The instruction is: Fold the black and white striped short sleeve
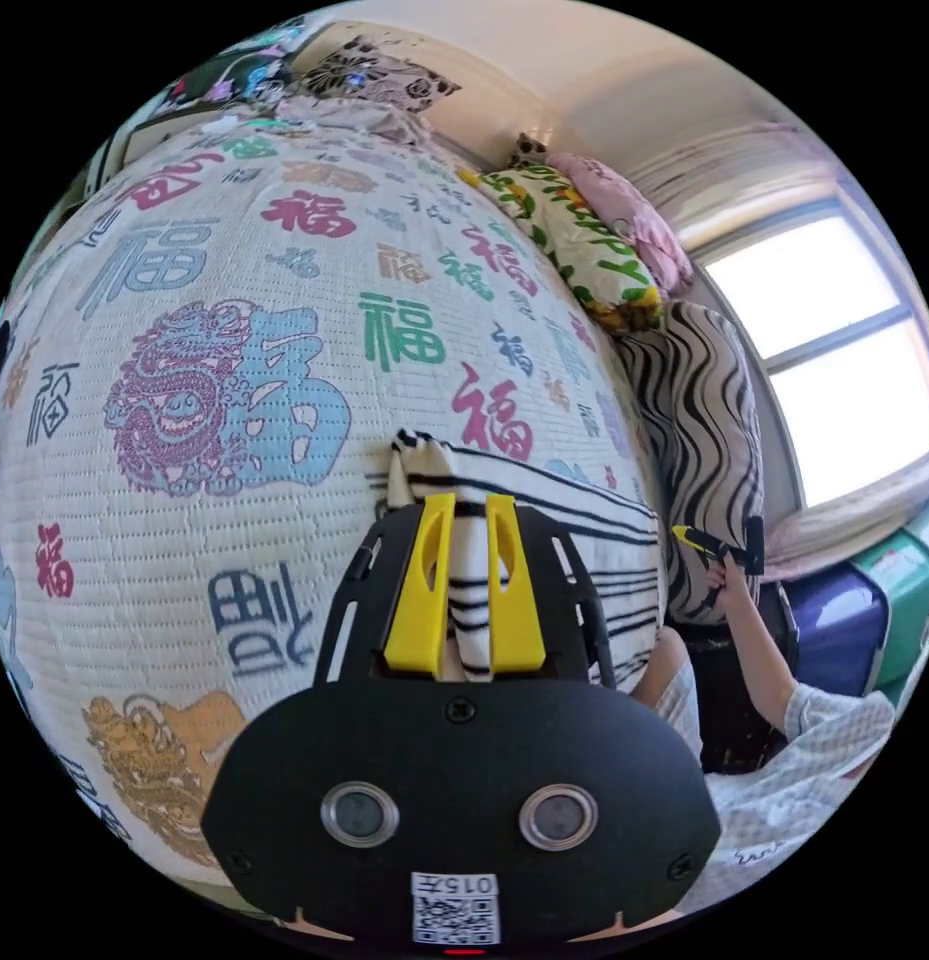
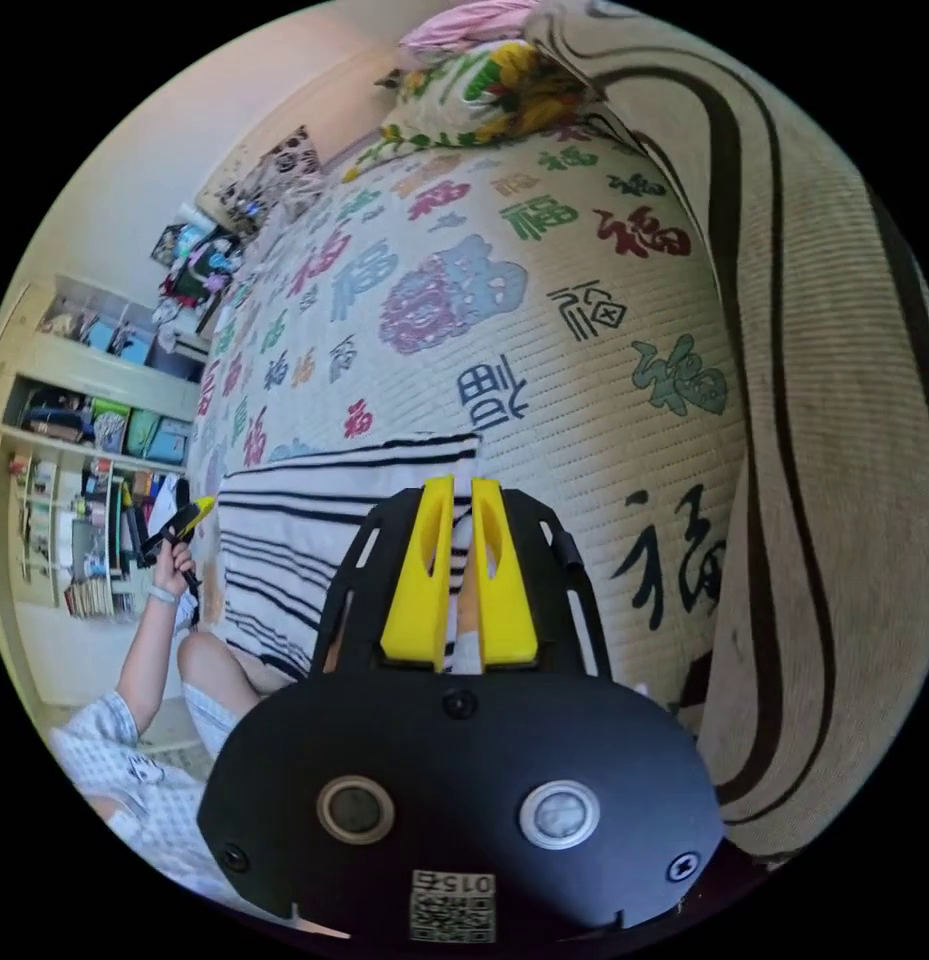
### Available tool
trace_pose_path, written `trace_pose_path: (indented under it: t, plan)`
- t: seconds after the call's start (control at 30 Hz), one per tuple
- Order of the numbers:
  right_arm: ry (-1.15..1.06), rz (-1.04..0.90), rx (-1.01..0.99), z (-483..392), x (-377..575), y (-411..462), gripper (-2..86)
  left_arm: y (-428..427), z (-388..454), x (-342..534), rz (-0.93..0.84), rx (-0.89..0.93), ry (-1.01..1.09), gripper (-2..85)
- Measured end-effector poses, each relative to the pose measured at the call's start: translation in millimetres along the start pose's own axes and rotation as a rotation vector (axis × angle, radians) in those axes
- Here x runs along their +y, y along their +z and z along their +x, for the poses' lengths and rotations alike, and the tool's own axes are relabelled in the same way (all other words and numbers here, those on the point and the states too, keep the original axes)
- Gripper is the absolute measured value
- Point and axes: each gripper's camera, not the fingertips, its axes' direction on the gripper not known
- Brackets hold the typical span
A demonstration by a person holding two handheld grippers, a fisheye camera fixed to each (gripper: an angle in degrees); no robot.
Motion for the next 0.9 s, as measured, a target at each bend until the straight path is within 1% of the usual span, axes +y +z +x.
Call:
trace_pose_path:
  t: [0.07,0.1,0.23,0.37,0.43,0.5,0.57,0.63,0.73,0.8,0.9]
  plan:
    - [-0.068,-0.018,-0.026,-16.0,22.9,-3.5,6.0,-14.2,11.6,32.2,-0.028,0.011,0.025,7.4]
    - [-0.102,-0.061,-0.053,-26.7,39.9,-0.1,6.9,-20.0,18.1,56.3,-0.062,0.008,0.031,8.0]
    - [-0.164,-0.19,-0.108,-61.6,96.0,32.3,8.1,-24.9,30.2,135.8,-0.136,0.007,-0.02,9.1]
    - [-0.183,-0.334,-0.099,-85.4,115.8,72.8,9.4,-15.0,35.6,167.1,-0.162,0.051,-0.057,9.6]
    - [-0.147,-0.389,-0.15,-93.9,113.8,92.9,8.8,-5.1,38.4,171.2,-0.17,0.078,-0.079,9.4]
    - [-0.113,-0.411,-0.163,-98.3,109.1,106.0,7.0,7.4,37.7,173.3,-0.209,0.094,-0.104,8.5]
    - [-0.08,-0.434,-0.139,-102.3,105.9,119.1,4.7,11.0,38.7,176.5,-0.198,0.099,-0.112,6.2]
    - [-0.059,-0.423,-0.139,-109.9,105.8,126.6,2.8,5.5,38.5,181.2,-0.186,0.088,-0.124,1.0]
    - [-0.063,-0.364,-0.145,-122.1,111.0,123.8,1.4,-13.6,48.4,190.1,-0.132,0.11,-0.082,-0.4]
    - [-0.054,-0.333,-0.148,-128.0,114.8,123.8,1.2,-22.5,58.6,195.3,-0.118,0.079,-0.037,-0.6]
    - [-0.037,-0.353,-0.123,-138.7,116.9,139.6,1.4,-13.1,62.3,199.3,-0.174,0.022,-0.023,-0.5]
